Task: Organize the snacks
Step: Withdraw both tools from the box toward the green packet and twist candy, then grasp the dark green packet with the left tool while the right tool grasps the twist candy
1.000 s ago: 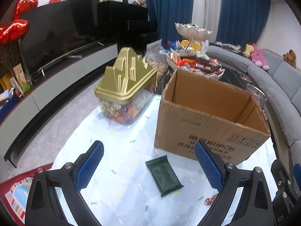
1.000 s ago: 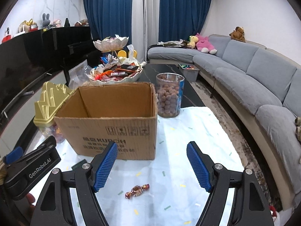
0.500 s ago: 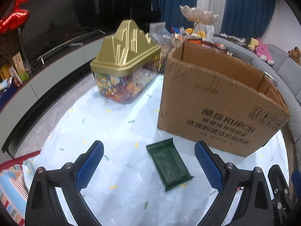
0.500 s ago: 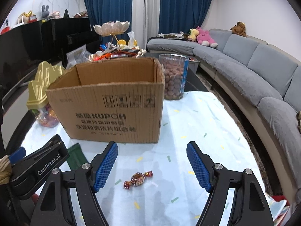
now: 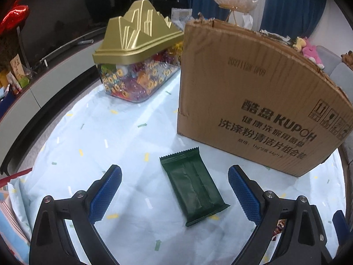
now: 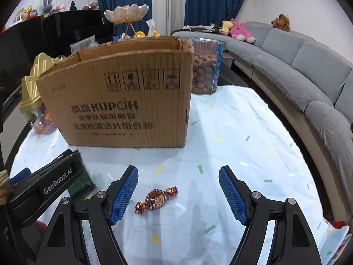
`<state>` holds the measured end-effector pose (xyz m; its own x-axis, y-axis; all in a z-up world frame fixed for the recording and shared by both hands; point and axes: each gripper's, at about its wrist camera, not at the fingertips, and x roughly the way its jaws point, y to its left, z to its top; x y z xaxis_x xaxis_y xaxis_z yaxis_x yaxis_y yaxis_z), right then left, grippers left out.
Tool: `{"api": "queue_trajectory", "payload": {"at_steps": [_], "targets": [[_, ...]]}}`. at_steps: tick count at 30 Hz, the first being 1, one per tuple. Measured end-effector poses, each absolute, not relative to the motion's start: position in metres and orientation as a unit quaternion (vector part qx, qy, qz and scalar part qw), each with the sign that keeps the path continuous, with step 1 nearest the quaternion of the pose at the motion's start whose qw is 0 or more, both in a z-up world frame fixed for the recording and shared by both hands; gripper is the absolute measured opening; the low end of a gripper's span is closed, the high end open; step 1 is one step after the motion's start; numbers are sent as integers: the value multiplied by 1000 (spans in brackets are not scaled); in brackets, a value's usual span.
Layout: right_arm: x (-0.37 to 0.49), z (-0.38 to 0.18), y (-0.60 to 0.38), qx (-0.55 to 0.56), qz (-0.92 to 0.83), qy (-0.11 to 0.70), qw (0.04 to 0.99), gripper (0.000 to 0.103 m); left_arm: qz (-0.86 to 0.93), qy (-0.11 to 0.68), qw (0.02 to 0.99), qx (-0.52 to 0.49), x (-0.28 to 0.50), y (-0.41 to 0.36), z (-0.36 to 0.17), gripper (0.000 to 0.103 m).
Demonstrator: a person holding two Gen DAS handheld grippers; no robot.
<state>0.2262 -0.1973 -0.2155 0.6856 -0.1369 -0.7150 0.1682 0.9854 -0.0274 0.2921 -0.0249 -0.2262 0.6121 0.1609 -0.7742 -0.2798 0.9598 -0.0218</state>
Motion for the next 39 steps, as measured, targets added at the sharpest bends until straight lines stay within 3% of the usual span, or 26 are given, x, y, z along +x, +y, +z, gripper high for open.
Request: {"api": "queue_trajectory", "payload": {"at_steps": [31,35,37,39], "targets": [[250,-266,-196,24,-79,452,888,76,157,467,865,-91,320,-21,-269,95],[251,-269,-199,27,-76,456,886,65,156,467,865,-95,319,-19,-272,91],[250,-267,-198,26,-72,455,887,58,153,463,868,-91,318,-20,-271,83],[250,-267,-196,25,-66,454,888,47,150,458,872,-87,316,-20,-269,68]]}}
